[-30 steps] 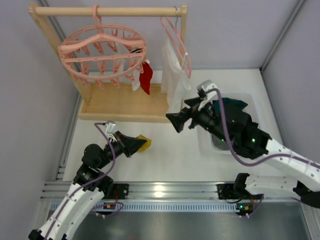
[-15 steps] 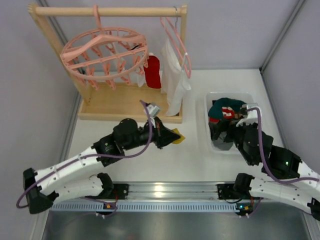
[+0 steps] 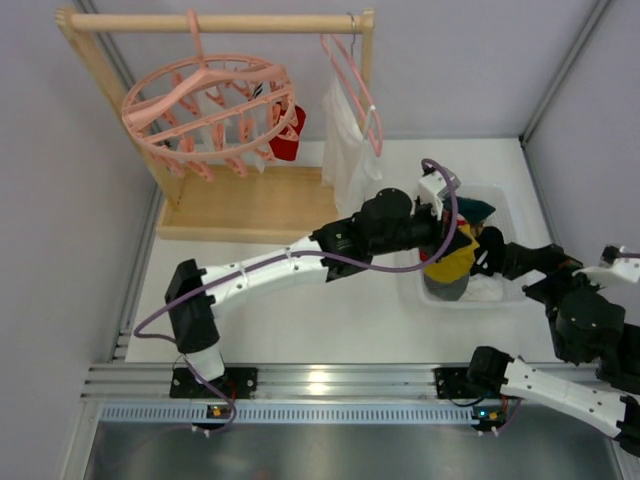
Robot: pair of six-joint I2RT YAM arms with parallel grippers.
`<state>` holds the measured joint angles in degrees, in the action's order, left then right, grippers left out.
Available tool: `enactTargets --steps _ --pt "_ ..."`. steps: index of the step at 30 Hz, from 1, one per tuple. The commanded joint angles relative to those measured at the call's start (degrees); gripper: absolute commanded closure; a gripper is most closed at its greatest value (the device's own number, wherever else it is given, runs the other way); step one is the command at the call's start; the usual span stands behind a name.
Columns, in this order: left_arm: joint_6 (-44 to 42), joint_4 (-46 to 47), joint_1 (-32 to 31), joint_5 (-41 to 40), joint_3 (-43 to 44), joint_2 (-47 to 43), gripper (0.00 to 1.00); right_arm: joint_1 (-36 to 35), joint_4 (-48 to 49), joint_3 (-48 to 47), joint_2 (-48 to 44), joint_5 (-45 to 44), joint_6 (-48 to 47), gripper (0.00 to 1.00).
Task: Remove the socks clipped to the hanger
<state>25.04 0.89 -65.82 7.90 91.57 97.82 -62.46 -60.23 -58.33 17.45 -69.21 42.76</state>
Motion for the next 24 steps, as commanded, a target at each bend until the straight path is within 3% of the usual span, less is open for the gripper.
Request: enactTargets --steps 1,4,5,6,7,8,9,14,18,24 --pt "-2.1 1.8 0.2 0.4 6.5 5.9 1.00 0.1 -5.0 -3.7 -3.1 -4.9 1.7 0.00" --pt "-1.2 1.8 1.0 0.5 10.1 11.0 1.00 0.6 -5.0 -5.1 -4.2 -5.1 -0.2 0.01" --pt "-0.9 1.8 1.1 0.6 11.6 12.2 0.90 0.7 -4.6 -5.4 -4.2 -5.1 -1.1 0.01" --pt "-0.9 1.8 1.1 0.7 12.2 13.3 0.76 0.7 -4.2 -5.6 -4.0 -5.0 -1.9 0.00" --pt "-0.7 1.8 1.1 1.0 13.1 15.5 0.45 0.7 -3.1 -5.6 -3.7 -4.6 -3.4 0.01" --pt "-0.6 1.8 1.1 0.8 13.1 16.3 0.45 0.7 -2.9 -5.6 -3.6 -4.6 -3.8 0.01" --pt "-0.5 1.7 1.1 0.7 13.1 17.1 0.02 0.7 -2.8 -5.5 -3.4 -4.3 -4.1 0.00" --pt "-1.4 1.7 1.0 -1.2 9.6 14.2 0.01 0.7 -0.5 -3.6 -2.2 -1.8 -6.6 0.01" --pt "-4.2 1.6 0.2 -12.4 1.6 4.8 0.01 0.6 6.1 0.8 -1.1 1.1 -9.9 0.01" --pt "-4.2 -0.4 -0.2 -26.7 -17.5 -10.4 0.01 0.6 10.5 3.2 2.8 5.2 -12.5 0.00"
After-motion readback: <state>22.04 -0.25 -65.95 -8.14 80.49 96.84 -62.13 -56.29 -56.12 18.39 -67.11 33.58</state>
